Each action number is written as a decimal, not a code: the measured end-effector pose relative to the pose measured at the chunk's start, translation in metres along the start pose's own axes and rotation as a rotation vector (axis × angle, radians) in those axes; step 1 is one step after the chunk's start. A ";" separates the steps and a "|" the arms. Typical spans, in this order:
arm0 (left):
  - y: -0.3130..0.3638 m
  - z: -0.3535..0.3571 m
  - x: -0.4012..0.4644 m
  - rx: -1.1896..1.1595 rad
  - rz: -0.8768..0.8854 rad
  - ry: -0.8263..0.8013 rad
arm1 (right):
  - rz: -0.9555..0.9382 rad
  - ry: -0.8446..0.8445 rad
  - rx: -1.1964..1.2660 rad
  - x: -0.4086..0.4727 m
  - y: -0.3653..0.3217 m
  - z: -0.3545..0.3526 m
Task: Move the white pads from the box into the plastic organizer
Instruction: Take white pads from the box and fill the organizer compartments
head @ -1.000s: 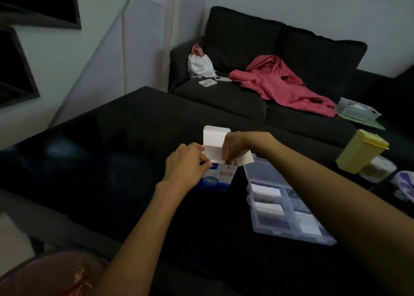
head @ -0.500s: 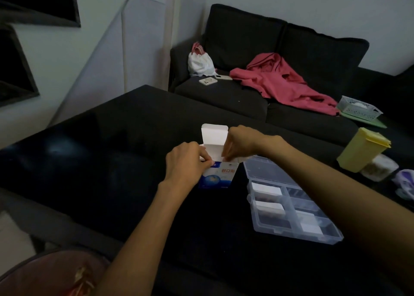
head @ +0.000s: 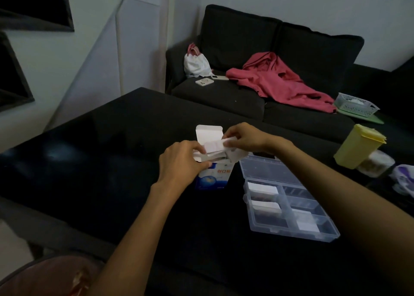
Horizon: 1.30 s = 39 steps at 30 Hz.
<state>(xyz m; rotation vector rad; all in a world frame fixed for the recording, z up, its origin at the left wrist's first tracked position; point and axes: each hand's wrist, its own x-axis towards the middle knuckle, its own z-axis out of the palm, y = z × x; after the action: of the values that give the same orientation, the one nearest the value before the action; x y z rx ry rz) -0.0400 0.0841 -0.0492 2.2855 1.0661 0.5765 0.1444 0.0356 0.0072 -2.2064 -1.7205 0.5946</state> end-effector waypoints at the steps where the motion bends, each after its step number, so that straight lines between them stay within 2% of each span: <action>1: 0.002 0.001 0.000 -0.013 -0.005 0.024 | 0.007 0.024 0.041 -0.003 0.002 -0.002; 5: 0.012 0.005 0.000 -0.036 -0.015 0.235 | 0.012 0.150 0.238 -0.025 0.012 -0.013; 8: 0.028 0.010 -0.005 -0.021 0.105 0.463 | -0.008 0.231 0.386 -0.052 0.025 -0.017; 10: 0.042 0.016 -0.012 -0.039 0.186 0.502 | -0.010 0.283 0.456 -0.074 0.039 -0.013; 13: 0.056 0.032 -0.019 -0.046 0.302 0.392 | 0.003 0.288 0.474 -0.100 0.065 0.004; 17: 0.067 0.062 -0.026 0.001 0.388 0.056 | 0.096 0.245 0.491 -0.121 0.096 0.025; 21: 0.065 0.088 -0.025 0.049 0.337 -0.139 | 0.154 0.232 0.495 -0.130 0.115 0.037; 24: 0.064 0.099 -0.019 -0.051 0.264 -0.262 | 0.182 0.233 0.462 -0.132 0.125 0.040; 29: 0.065 0.108 -0.014 -0.187 0.229 -0.333 | 0.178 0.259 0.435 -0.129 0.131 0.046; 34: 0.061 0.114 -0.017 -0.059 0.228 -0.244 | 0.190 0.222 0.346 -0.122 0.132 0.057; 39: 0.060 0.115 -0.017 0.056 0.207 -0.255 | 0.172 0.214 0.240 -0.118 0.134 0.064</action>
<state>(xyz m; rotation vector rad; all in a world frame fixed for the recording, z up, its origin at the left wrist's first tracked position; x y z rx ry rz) 0.0502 0.0041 -0.1010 2.4559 0.7383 0.3245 0.2030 -0.1142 -0.0930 -2.1703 -1.2928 0.5482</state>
